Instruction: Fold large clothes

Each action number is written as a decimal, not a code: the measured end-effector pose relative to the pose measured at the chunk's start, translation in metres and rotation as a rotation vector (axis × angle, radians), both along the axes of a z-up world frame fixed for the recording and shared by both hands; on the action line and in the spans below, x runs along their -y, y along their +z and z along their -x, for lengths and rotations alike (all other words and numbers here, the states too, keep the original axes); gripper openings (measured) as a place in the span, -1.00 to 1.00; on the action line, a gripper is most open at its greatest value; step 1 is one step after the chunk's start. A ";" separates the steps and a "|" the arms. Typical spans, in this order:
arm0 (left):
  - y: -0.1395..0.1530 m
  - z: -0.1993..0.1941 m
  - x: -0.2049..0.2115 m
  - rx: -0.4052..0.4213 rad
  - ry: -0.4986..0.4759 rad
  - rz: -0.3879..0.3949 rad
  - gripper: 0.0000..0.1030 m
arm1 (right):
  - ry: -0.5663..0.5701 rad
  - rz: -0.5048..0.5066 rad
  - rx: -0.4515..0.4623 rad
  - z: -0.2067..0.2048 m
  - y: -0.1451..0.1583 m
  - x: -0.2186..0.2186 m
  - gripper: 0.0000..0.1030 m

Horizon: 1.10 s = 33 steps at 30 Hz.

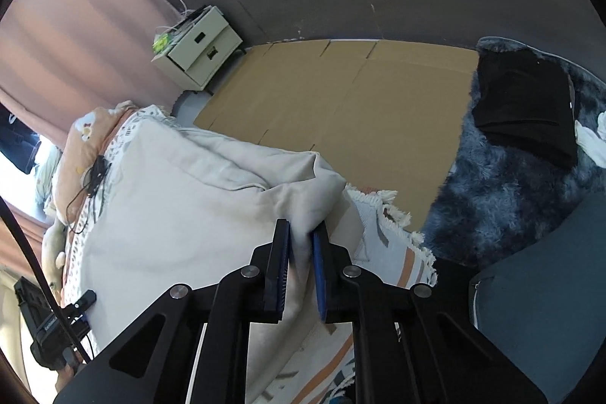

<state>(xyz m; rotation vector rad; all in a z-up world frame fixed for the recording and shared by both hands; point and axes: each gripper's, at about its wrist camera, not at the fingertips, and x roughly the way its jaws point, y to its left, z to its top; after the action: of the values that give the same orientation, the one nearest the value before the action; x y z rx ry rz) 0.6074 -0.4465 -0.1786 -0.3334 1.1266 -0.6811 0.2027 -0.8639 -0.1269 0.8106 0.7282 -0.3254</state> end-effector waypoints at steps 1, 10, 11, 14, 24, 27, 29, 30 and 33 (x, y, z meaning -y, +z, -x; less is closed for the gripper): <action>0.007 0.002 -0.006 0.008 0.008 0.002 -0.18 | -0.001 0.003 -0.006 0.003 -0.001 -0.001 -0.82; 0.065 0.031 -0.047 0.106 0.018 -0.024 0.57 | 0.022 0.049 -0.009 0.037 0.024 -0.025 0.44; 0.069 0.034 -0.053 0.109 0.024 -0.028 0.57 | 0.023 0.052 -0.002 0.043 0.027 -0.030 0.88; 0.084 0.041 -0.070 0.117 0.037 -0.044 0.57 | 0.028 0.071 0.007 0.059 0.037 -0.041 0.89; 0.140 0.087 -0.132 0.210 0.073 -0.087 0.91 | 0.026 0.146 0.050 0.114 0.079 -0.082 0.89; 0.159 0.104 -0.153 0.244 0.081 -0.088 0.92 | 0.018 0.156 0.071 0.129 0.089 -0.097 0.89; 0.170 0.117 -0.167 0.273 0.079 -0.090 0.94 | 0.021 0.171 0.087 0.138 0.095 -0.108 0.90; 0.177 0.123 -0.173 0.290 0.076 -0.094 0.97 | 0.018 0.185 0.092 0.142 0.098 -0.114 0.91; 0.193 0.140 -0.192 0.339 0.067 -0.099 1.00 | -0.005 0.234 0.109 0.159 0.105 -0.134 1.00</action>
<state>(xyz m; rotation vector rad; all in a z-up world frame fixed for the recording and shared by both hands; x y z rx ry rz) 0.4670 -0.2549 0.0140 -0.1624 0.8194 -0.5945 0.0438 -0.7295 -0.0219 0.6031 0.5735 -0.3604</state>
